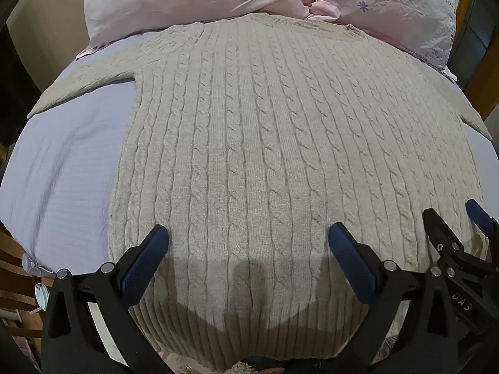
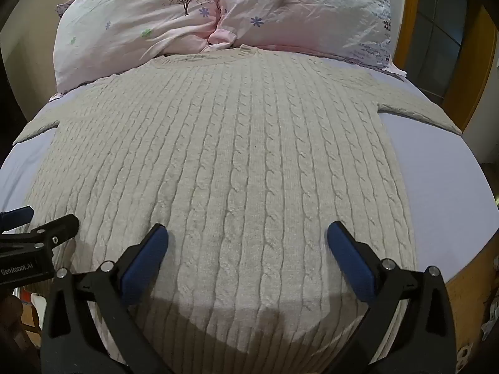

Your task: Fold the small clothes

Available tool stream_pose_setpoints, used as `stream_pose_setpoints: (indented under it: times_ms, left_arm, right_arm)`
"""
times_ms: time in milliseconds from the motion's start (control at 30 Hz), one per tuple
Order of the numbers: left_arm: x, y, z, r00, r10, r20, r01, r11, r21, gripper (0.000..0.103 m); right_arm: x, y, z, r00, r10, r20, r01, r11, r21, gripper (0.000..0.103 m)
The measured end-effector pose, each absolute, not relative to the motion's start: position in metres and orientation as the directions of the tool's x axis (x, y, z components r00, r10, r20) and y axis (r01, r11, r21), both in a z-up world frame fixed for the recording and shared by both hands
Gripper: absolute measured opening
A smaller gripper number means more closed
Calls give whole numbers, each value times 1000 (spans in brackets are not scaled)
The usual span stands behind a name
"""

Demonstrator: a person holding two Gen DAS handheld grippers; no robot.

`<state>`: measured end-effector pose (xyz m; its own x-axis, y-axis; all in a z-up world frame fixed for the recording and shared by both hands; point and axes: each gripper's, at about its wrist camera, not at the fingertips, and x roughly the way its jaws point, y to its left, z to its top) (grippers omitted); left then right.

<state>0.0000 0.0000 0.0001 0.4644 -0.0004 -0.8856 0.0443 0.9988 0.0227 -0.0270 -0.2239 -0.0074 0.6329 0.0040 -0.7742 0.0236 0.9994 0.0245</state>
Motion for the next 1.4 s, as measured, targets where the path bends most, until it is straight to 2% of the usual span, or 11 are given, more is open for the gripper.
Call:
stream_pose_setpoints:
  times_ms: [1400]
  left_arm:
    - [0, 0, 0, 466, 0, -885, 44, 999, 24, 102]
  right_arm:
    - [-24, -223, -10, 623, 2, -782, 26, 999, 23, 101]
